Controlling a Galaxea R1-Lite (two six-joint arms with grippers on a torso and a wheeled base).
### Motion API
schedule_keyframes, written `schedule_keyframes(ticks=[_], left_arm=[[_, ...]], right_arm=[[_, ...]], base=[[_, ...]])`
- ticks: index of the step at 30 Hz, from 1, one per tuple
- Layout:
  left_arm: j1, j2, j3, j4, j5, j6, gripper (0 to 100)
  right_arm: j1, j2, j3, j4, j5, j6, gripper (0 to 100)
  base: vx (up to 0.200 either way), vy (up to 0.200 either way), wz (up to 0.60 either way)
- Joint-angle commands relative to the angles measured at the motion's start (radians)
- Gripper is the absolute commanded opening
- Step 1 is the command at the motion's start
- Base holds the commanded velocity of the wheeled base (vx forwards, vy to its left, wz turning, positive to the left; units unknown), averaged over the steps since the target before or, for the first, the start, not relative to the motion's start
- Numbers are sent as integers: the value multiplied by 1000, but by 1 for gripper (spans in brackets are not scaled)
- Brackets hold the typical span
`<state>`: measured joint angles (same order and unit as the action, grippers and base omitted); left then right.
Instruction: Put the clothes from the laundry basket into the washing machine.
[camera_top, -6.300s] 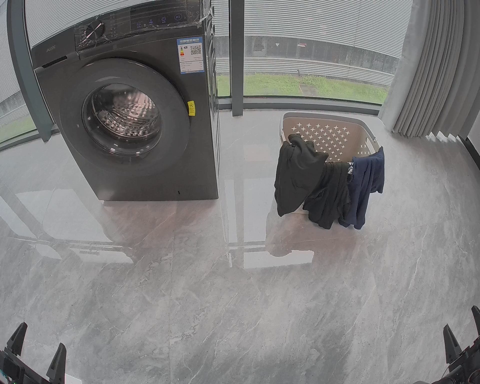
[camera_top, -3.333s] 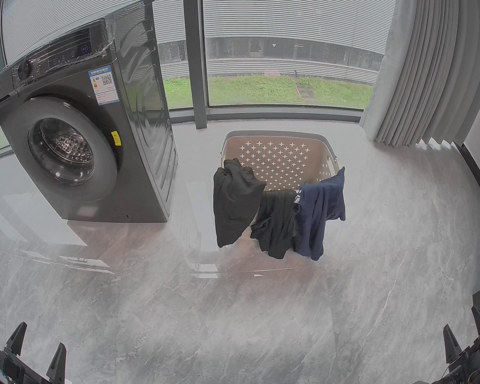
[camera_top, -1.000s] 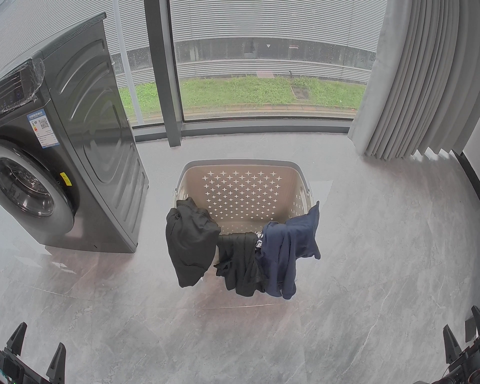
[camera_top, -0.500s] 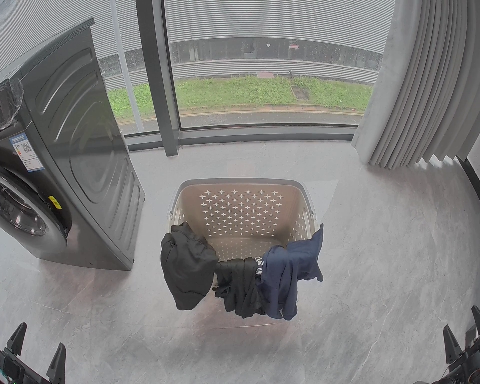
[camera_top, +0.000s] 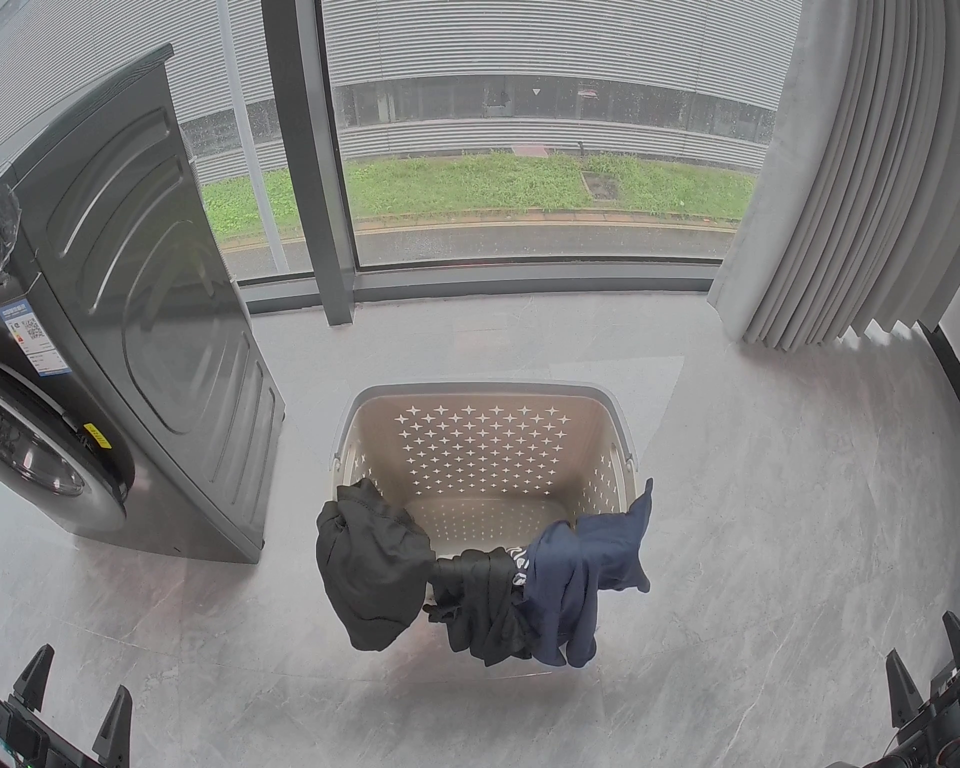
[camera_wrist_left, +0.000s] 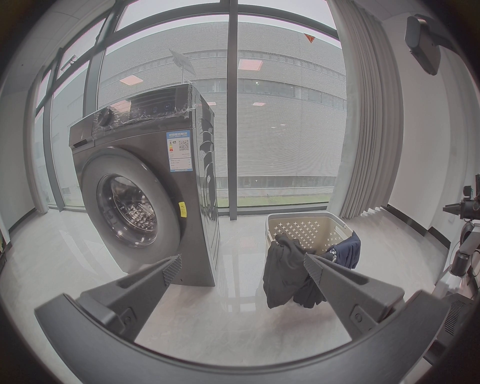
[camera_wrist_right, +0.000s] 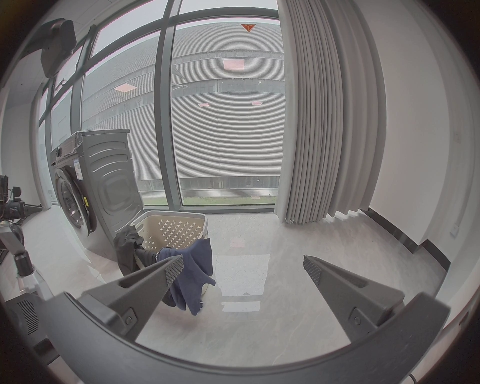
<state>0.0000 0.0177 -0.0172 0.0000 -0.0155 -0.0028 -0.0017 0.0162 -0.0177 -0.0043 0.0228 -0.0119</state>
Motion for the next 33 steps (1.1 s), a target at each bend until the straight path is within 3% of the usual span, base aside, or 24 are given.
schedule_keyframes(ticks=[1, 5, 11, 16, 25, 33], left_arm=[[0, -18, 17, 0, 0, 0, 100], [0, -18, 17, 0, 0, 0, 100], [0, -18, 17, 0, 0, 0, 100], [0, -18, 17, 0, 0, -2, 100], [0, -18, 17, 0, -1, 0, 100], [0, -18, 17, 0, 0, -2, 100]], right_arm=[[0, -15, 18, 0, 0, 0, 100], [0, -15, 18, 0, -1, 0, 100], [0, -15, 18, 0, 0, 0, 100], [0, -15, 18, 0, 0, 0, 100], [0, -15, 18, 0, 0, 0, 100], [0, -15, 18, 0, 0, 0, 100]], base=[[0, 0, 0], [0, 0, 0], [200, 0, 0], [0, 0, 0], [200, 0, 0], [0, 0, 0]])
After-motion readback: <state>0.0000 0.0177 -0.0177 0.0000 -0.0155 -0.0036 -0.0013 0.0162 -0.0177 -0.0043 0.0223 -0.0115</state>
